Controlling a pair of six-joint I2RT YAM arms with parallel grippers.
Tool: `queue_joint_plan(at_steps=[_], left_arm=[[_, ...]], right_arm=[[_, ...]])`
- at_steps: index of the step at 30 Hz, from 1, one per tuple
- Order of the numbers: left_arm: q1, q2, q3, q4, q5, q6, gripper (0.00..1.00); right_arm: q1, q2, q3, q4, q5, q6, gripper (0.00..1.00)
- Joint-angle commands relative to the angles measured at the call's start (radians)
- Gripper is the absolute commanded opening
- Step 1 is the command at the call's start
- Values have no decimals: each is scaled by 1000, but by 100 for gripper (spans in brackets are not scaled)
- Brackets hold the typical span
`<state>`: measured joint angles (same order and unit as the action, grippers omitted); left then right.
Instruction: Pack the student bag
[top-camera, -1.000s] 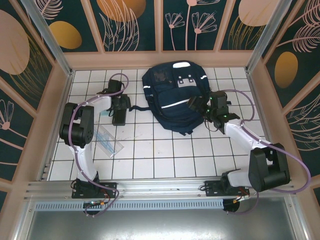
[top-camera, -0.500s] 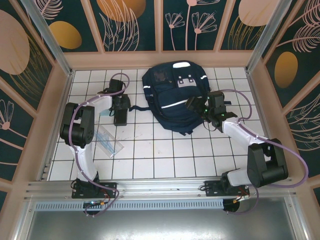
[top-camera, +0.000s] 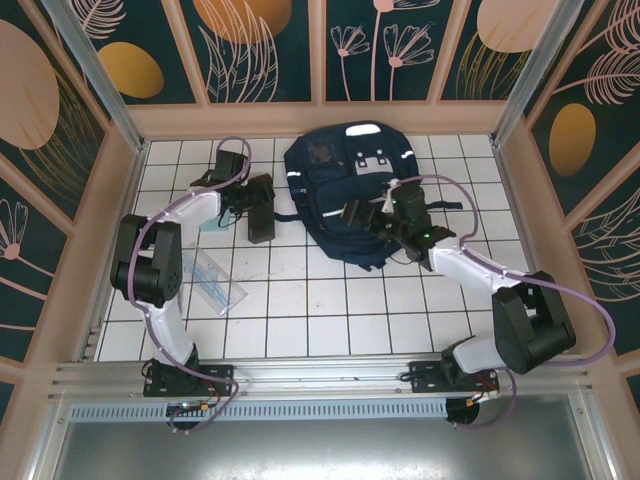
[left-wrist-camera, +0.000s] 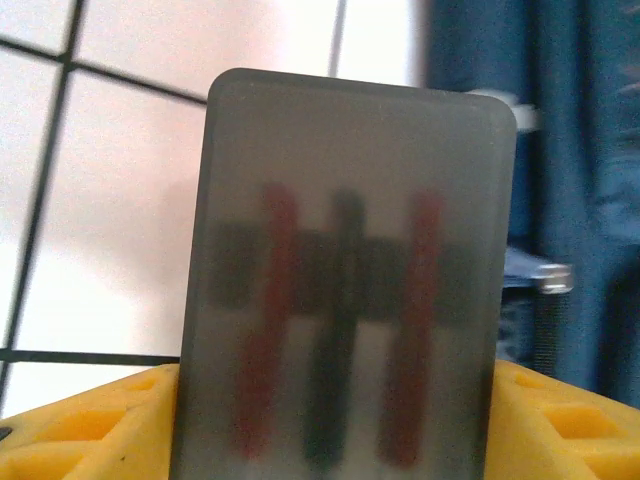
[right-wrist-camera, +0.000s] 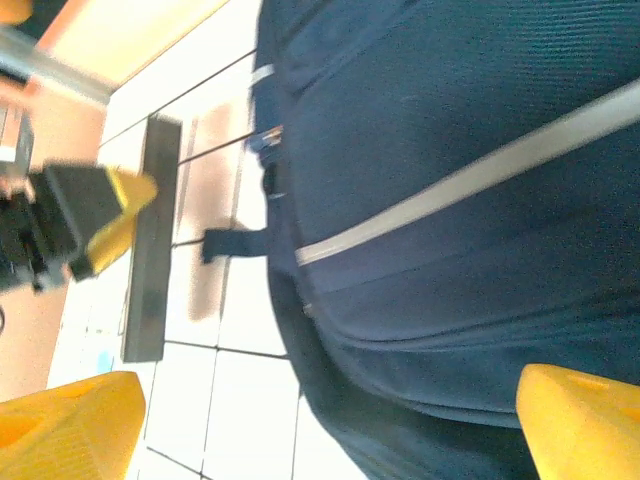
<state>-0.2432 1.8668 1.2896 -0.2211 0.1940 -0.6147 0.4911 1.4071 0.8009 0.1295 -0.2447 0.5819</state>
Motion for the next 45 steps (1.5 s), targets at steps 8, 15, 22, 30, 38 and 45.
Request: queue_joint_plan(at_steps=[8,15,22,30,38,45], left_arm=[[-116,-73,-75,299,135,-290,59],[-150,-96,-137,410,129,-382,59],[-170,-119,-164,442,136,-414,59],[-173,-137,-211,493,121,-443,59],[-176,-189,-232,511,89,-426,99],[-176,-267,-181,407,-28,-233,99]], right_arm=[[211,186,159,188,-44,-135,93],[231,302,227,163,22,-111,92],[231,367,262,186,29,-82,78],[230,384,281,174,0,-59,42],[217,349,251,197,-47,-46,20],[138,233,164,196,-91,-38,14]])
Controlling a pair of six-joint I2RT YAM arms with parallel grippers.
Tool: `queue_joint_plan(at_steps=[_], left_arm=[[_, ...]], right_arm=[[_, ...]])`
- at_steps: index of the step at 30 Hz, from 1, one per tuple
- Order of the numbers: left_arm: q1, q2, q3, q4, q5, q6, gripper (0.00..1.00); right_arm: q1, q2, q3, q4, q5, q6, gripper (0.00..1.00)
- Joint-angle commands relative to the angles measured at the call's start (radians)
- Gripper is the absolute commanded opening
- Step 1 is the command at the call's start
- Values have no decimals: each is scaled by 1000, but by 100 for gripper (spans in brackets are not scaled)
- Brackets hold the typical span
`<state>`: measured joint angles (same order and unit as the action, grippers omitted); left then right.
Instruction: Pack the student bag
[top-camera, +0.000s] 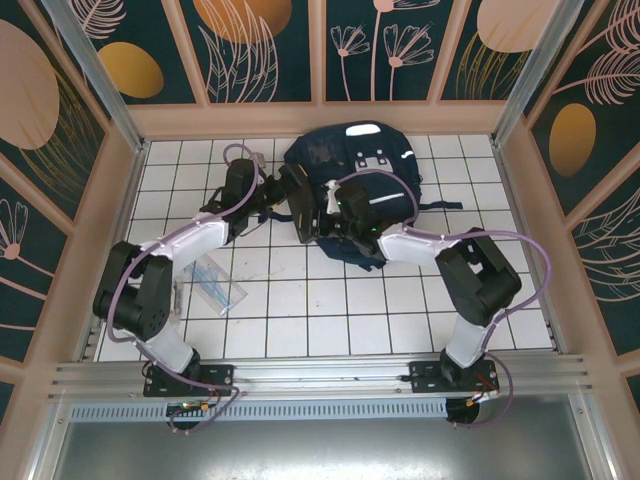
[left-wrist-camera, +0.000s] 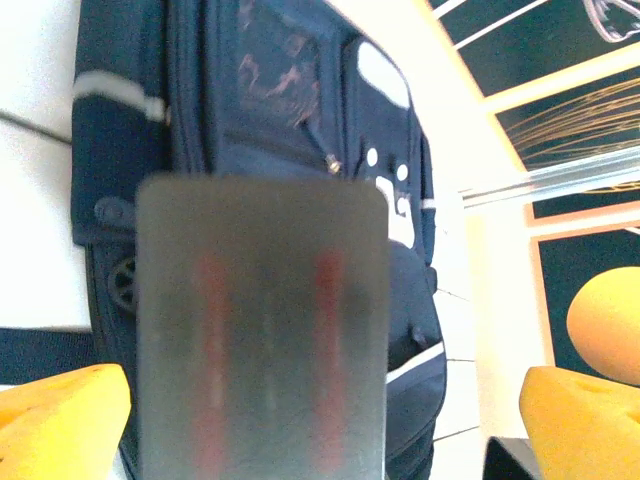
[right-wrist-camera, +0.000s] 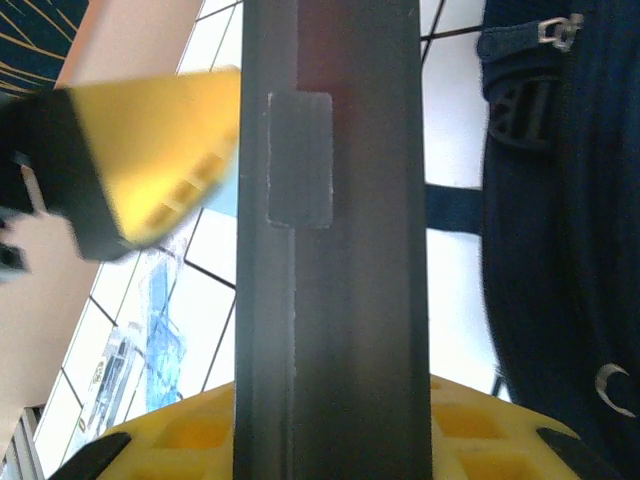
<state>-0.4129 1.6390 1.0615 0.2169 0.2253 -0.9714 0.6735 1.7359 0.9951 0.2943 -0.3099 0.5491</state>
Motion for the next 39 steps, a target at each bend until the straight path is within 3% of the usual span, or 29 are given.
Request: queue_joint_plan(at_steps=[1,5,11,19,25,28,32,37,38,39], left_arm=[[-6,-34,65,-54,-55,164,99],[-41,11,140,-151,-80,341,97],[-185,129,270,-288,-190,601,92],[-333,329,468,-402,-262,893,92],[-382,461,580,-485,-254,1002,91],[-386,500,588,-482,-250,1024,90],[-386,566,620,-497,-322,1050,90],[-386,646,640,-496,-334,1072,79],[-385,663,645,-500,-337,1074,70],[-384,674,649,-501,-338,1075,49]], right_arm=[[-66,-125,-49,23,-25,-7,14],[-175,-248,-106,-55,-11,-18,14],[-357,-410,-113,-281,85,-54,15],[-627,-587,-179,-393,54,-72,15],[-736,-666,-245,-397,-6,-67,15],[-753,-678,-263,-396,-24,-64,15],[-757,-681,-276,-385,-47,-55,15],[-757,-679,-283,-374,-55,-52,15],[-757,-680,-280,-374,-57,-52,15],[-757,-681,-282,-374,-61,-54,14]])
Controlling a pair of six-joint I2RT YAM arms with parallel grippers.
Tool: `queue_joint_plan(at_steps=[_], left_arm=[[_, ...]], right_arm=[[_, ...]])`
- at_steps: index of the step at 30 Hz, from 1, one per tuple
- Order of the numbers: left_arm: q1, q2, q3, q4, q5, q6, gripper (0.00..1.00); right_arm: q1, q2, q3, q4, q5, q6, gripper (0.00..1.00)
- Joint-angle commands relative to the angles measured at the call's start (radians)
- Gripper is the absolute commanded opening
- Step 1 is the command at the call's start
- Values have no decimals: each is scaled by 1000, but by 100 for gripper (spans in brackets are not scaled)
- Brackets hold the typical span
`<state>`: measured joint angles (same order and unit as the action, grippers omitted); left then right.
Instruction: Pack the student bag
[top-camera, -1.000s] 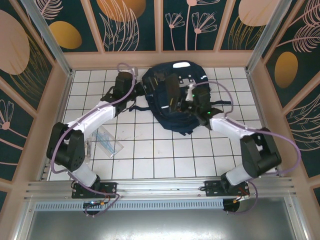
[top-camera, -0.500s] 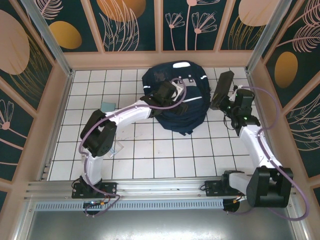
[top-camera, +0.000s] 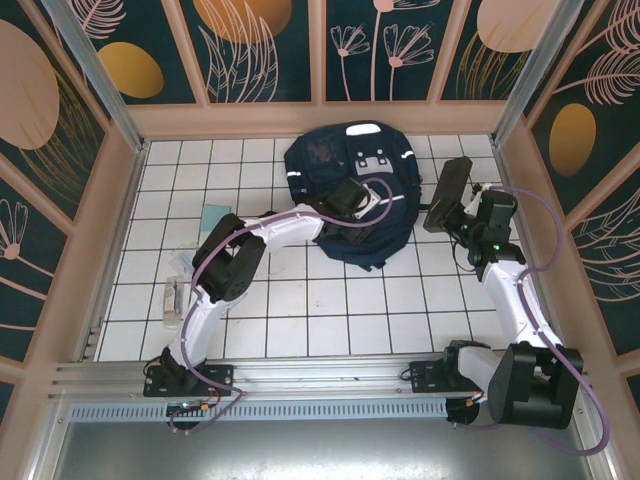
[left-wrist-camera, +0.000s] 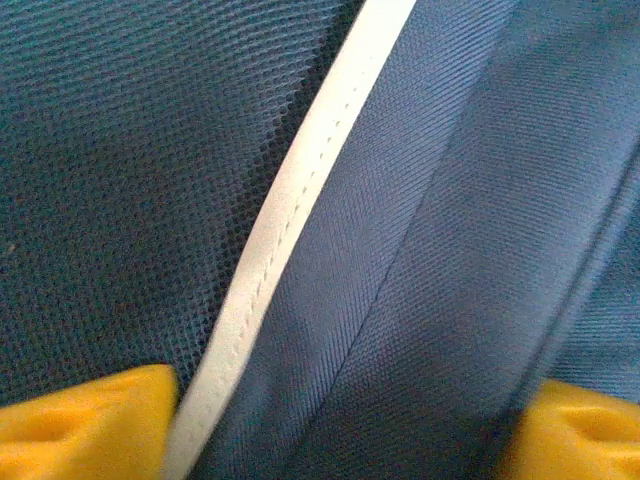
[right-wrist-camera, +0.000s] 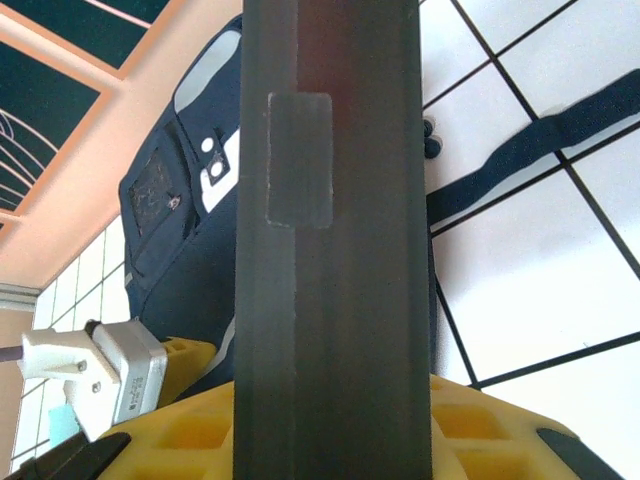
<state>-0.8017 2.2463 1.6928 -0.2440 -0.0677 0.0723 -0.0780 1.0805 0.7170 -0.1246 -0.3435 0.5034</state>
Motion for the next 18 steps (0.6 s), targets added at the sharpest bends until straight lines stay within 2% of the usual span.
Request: queue_joint_plan(at_steps=[1,2,3,8,12,18], left_arm=[[4,70,18,-42,-36,31,30],[4,67,18,-46,-24,31,8],[4,55,16,-46,-25,16,0],[21,-64,21,-45,6,-58,0],[58,-173,43,-26,73,-122,0],[136,-195,193,-83,164,-244,0]], right_arm=[[-6,-28,-1,43,-32,-13,14],[-6,-31,-2,41,-32,-16,14],[-6,-36,-1,35,-28,-22,14],[-13,-61,-5,14,13,-37,14],[-19,-68,-13,26,9,-29,14],[-18,-51,-60,110,-90,27,14]])
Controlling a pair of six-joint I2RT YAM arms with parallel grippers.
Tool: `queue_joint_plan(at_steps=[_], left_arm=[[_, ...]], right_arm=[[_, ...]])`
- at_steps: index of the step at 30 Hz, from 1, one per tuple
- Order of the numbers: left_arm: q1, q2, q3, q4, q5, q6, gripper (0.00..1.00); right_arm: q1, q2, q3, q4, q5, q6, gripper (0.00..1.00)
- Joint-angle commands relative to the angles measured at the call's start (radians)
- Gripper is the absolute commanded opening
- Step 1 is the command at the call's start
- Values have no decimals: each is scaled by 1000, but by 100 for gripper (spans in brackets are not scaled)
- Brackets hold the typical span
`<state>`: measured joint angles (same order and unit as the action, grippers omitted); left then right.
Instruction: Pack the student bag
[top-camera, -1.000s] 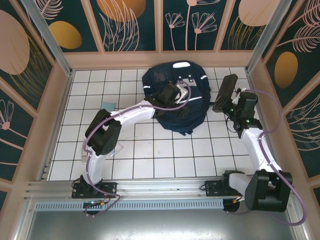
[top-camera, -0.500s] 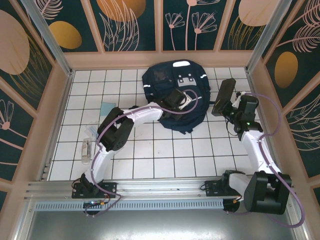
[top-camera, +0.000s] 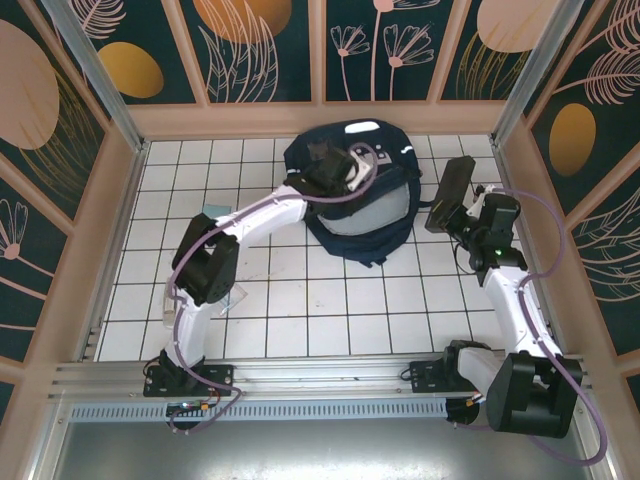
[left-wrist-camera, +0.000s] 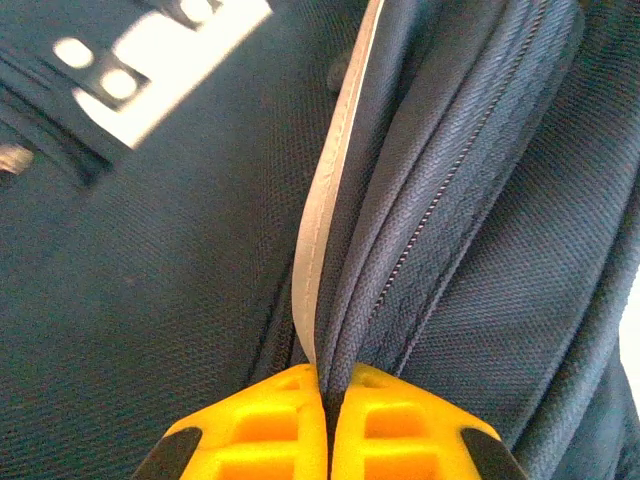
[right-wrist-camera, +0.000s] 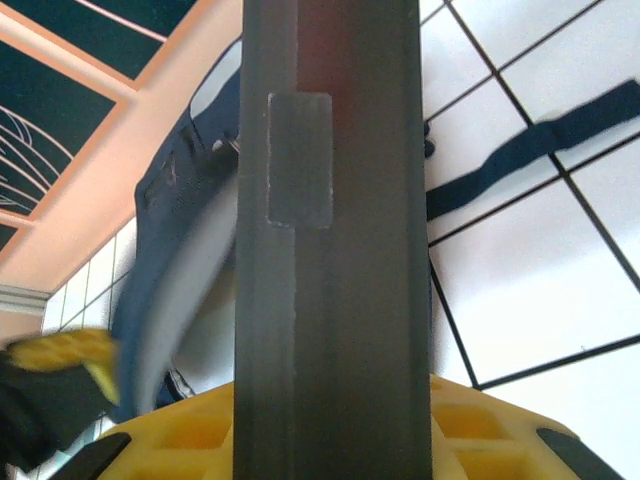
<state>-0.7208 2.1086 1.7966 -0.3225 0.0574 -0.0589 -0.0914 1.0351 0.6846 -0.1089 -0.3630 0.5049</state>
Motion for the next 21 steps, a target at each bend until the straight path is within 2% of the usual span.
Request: queue_joint_plan(at_steps=[1,6,12,21], left_arm=[[67,-56,106,-6,60,-128,0],[89,-41,191,-6,102,-169,0],[88,-22,234,9,146,-189,0],[89,-50,187,47,242,-224,0]], right_arm=[[-4,0,-40,117,-96,40,14],[50,68,-90,304,-253,128,14],[225,201,-56,439,-253,166,14],[309,491,29,639,-296,292,14]])
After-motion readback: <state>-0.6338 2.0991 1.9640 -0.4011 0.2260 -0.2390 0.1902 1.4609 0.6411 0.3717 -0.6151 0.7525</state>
